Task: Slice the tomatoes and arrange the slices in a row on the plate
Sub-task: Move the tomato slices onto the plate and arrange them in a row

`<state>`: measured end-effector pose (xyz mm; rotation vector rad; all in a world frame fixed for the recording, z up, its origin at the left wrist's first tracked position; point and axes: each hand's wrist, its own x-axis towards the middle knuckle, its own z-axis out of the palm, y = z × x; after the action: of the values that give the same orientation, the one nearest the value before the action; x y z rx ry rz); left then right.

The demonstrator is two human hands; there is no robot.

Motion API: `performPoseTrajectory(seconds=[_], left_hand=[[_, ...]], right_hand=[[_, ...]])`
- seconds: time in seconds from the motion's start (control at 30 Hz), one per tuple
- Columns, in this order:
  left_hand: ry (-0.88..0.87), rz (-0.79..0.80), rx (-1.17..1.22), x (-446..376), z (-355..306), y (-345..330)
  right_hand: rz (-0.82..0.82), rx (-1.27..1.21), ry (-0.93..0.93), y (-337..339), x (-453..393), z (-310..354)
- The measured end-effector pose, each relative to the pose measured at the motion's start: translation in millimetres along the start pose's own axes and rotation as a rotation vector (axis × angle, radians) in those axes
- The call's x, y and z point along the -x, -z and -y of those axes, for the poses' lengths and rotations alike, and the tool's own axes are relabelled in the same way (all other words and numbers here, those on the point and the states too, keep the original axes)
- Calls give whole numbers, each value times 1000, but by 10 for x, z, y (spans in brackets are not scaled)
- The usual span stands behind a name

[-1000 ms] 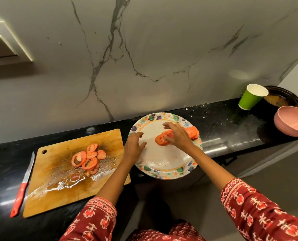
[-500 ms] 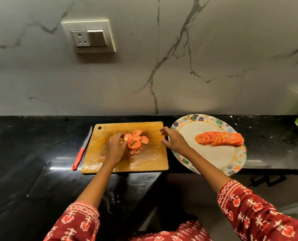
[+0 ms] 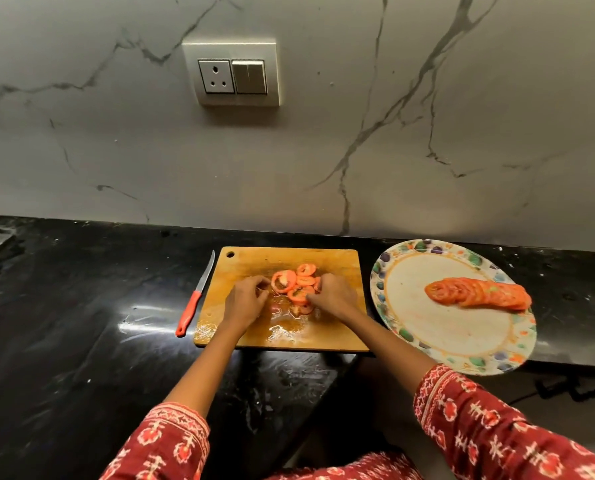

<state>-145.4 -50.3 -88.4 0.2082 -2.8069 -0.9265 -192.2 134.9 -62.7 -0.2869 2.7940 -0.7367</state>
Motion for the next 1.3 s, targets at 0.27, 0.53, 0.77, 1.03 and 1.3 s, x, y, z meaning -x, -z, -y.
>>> performPoseTrajectory(seconds=[0.27, 0.53, 0.77, 1.03, 1.3], left_hand=[[-38, 124, -74, -154, 13, -62], [-85, 132, -224, -200, -60, -176], [-107, 182, -294, -191, -108, -179], [-46, 139, -76, -156, -97, -53], [51, 89, 221, -233, -320, 145]], right_hand=[[117, -163, -199, -48, -115, 103], [110, -303, -242, -6, -90, -56], [60, -106, -265, -116, -27, 146], [-5, -293, -123, 13, -34, 74], [-33, -553, -66, 358, -33, -24]])
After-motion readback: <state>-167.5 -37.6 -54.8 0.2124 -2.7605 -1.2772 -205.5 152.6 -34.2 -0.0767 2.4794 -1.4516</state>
